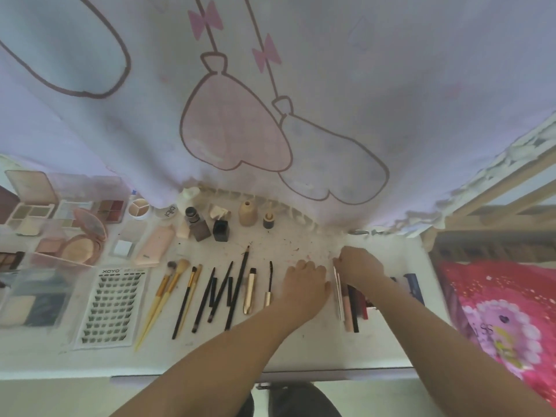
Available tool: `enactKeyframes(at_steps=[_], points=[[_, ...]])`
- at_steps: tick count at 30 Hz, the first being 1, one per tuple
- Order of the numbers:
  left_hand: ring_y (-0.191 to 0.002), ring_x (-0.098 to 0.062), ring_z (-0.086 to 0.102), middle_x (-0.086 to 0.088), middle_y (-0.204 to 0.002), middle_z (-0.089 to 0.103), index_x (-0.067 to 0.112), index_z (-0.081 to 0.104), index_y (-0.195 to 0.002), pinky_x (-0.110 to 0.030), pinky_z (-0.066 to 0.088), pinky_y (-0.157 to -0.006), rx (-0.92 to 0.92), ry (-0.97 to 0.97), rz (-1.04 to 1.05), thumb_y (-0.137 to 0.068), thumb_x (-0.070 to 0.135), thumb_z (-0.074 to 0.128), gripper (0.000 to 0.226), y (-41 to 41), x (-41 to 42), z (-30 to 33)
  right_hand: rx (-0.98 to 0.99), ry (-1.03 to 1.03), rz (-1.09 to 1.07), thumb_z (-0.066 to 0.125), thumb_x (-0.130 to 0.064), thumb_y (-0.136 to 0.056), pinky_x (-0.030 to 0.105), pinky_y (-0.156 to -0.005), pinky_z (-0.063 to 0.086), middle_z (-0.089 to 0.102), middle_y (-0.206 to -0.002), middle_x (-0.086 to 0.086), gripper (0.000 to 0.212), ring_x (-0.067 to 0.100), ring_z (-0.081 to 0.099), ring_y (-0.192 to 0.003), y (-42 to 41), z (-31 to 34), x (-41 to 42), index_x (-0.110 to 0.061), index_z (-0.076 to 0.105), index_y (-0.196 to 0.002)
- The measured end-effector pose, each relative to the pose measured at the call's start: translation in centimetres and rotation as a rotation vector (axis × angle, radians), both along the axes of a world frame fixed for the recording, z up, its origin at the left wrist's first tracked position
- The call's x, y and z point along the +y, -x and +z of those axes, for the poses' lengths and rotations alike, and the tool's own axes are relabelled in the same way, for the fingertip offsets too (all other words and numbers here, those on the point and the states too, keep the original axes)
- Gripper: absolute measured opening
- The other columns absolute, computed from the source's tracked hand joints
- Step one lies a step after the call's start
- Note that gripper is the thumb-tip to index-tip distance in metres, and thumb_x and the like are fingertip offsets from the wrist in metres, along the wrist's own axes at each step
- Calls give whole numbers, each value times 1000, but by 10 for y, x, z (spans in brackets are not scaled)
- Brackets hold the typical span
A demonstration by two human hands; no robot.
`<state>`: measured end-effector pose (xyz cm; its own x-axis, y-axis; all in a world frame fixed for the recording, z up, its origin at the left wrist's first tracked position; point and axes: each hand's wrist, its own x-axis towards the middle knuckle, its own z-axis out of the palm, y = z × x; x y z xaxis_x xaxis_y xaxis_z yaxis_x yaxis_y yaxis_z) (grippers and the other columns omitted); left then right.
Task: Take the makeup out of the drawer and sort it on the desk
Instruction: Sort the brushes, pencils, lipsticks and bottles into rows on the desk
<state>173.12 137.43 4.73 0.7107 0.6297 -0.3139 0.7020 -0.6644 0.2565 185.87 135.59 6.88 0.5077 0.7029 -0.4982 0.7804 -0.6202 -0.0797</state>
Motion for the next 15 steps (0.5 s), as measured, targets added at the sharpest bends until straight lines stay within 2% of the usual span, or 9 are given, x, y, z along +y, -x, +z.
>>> enactKeyframes(at_steps=[2, 5, 8, 11, 13, 15], points=[[-115, -28, 45, -11, -121, 52, 10, 45, -127, -38, 37, -93, 52, 36, 27, -100, 29, 33, 35, -23, -10, -9, -25, 34, 46, 35, -36, -98, 32, -84, 45, 62, -111, 5, 36, 24, 59, -103, -6, -2, 5, -13, 59, -113], [-114, -28, 45, -11, -122, 52, 8, 35, -137, -37, 37, -92, 109, 67, 112, -99, 34, 32, 46, -42, -15, -20, -66, 68, 107, 39, -34, -97, 30, -77, 43, 64, -105, 4, 34, 24, 61, -97, -5, -9, 11, -13, 63, -107], [-113, -27, 46, -10, -120, 53, 9, 44, -130, -36, 37, -90, 85, 88, 199, -98, 38, 35, 44, -45, -18, -25, -12, 65, 110, 43, -33, -96, 28, -74, 41, 64, -104, 5, 30, 24, 61, -97, -6, -14, 15, -12, 64, -105], [-108, -26, 52, -9, -115, 57, 10, 53, -117, -35, 38, -86, 4, 175, 308, -98, 35, 36, 35, -35, -17, -21, 175, 4, 27, 42, -28, -96, 27, -73, 41, 63, -101, 10, 32, 27, 60, -96, -8, -13, 17, -4, 61, -102], [-93, -27, 59, -9, -104, 62, 10, 51, -110, -33, 39, -74, -114, 259, 378, -99, 30, 35, 28, -22, -15, -15, 311, -95, -45, 40, -24, -95, 25, -64, 41, 66, -86, 10, 33, 24, 62, -77, -7, -6, 17, 0, 62, -91], [-79, -28, 59, -7, -91, 62, 10, 47, -108, -31, 35, -63, -227, 273, 379, -100, 29, 35, 24, -4, -10, -4, 470, -178, -154, 39, -20, -94, 23, -49, 38, 63, -67, 4, 27, 16, 53, -54, -4, 9, 14, -5, 56, -80]])
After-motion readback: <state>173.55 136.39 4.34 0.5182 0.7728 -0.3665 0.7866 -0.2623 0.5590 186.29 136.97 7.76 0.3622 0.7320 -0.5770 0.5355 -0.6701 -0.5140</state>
